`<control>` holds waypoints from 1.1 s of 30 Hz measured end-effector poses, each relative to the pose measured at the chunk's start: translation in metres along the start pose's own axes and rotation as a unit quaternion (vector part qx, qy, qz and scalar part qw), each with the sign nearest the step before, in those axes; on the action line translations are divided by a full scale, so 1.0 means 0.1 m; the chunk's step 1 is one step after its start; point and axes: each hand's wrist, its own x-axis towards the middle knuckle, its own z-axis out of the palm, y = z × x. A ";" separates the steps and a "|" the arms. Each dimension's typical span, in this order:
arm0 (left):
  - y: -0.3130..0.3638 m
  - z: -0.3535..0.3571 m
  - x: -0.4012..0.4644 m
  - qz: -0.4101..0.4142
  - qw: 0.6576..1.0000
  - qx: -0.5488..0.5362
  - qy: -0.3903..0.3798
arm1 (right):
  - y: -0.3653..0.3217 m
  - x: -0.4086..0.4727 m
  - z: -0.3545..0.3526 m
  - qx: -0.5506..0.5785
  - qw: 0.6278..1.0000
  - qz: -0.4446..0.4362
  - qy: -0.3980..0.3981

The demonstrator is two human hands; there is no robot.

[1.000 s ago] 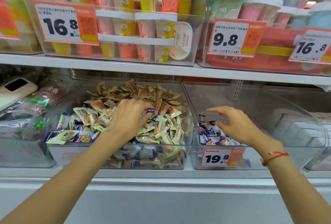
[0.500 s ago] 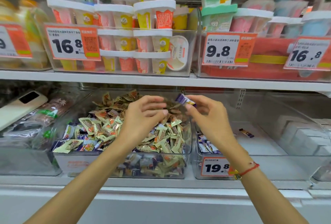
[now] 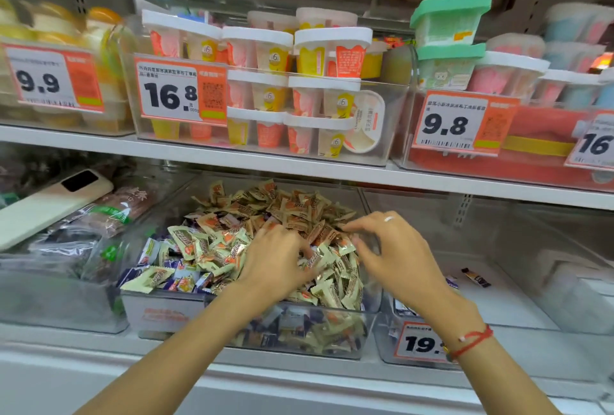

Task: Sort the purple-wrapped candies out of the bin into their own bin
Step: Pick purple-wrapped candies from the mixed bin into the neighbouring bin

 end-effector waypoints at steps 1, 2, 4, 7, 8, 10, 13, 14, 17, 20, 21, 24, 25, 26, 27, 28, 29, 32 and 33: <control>-0.04 -0.05 -0.02 -0.017 0.999 0.000 0.033 | -0.05 0.03 0.06 0.000 0.999 -0.025 -0.036; -0.12 -0.11 -0.03 -0.038 0.997 0.003 0.071 | -0.08 0.06 0.13 -0.011 0.996 -0.046 -0.073; -0.33 -0.22 -0.05 -0.078 0.988 0.025 0.129 | -0.10 0.16 0.25 -0.056 0.986 -0.084 -0.135; -0.64 -0.37 -0.04 -0.129 0.974 0.120 0.143 | -0.12 0.36 0.42 -0.109 0.964 -0.094 -0.223; -0.70 -0.39 -0.03 -0.130 0.970 0.161 0.129 | -0.13 0.42 0.48 -0.116 0.958 -0.079 -0.251; -0.73 -0.41 -0.01 -0.113 0.972 0.174 0.107 | -0.16 0.52 0.58 -0.138 0.942 -0.048 -0.304; -0.59 -0.40 0.01 -0.011 0.991 0.048 0.127 | -0.23 0.63 0.70 -0.155 0.927 -0.044 -0.340; -0.52 -0.35 0.03 0.027 0.994 -0.007 0.108 | -0.25 0.67 0.70 -0.141 0.929 -0.045 -0.339; -0.36 -0.20 0.10 0.082 0.991 -0.080 -0.073 | -0.25 0.76 0.61 -0.082 0.943 -0.028 -0.323; -0.33 -0.05 0.14 0.082 0.986 -0.010 -0.147 | -0.17 0.76 0.50 -0.082 0.957 -0.015 -0.279; -0.33 -0.03 0.14 0.079 0.987 0.015 -0.137 | -0.16 0.73 0.45 -0.092 0.961 -0.015 -0.261; -0.40 -0.06 0.11 0.046 0.991 0.091 -0.088 | -0.15 0.57 0.29 -0.089 0.964 -0.051 -0.246; -0.43 -0.09 0.09 0.032 0.992 0.112 -0.057 | -0.16 0.51 0.24 -0.080 0.960 -0.067 -0.259; -0.47 -0.13 0.08 0.018 0.991 0.127 -0.020 | -0.19 0.46 0.21 -0.073 0.957 -0.081 -0.268; -0.50 -0.16 0.08 0.008 0.990 0.138 0.016 | -0.21 0.42 0.21 -0.071 0.956 -0.091 -0.271; -0.51 -0.20 0.08 0.009 0.989 0.140 0.049 | -0.23 0.39 0.22 -0.072 0.956 -0.099 -0.268; -0.53 -0.20 0.10 0.026 0.989 0.131 0.061 | -0.25 0.38 0.24 -0.073 0.955 -0.107 -0.266; -0.47 -0.14 0.14 0.122 0.989 0.041 -0.066 | -0.29 0.39 0.33 -0.090 0.945 -0.123 -0.289; -0.44 -0.09 0.15 0.138 0.982 0.024 -0.129 | -0.29 0.40 0.34 -0.092 0.942 -0.125 -0.298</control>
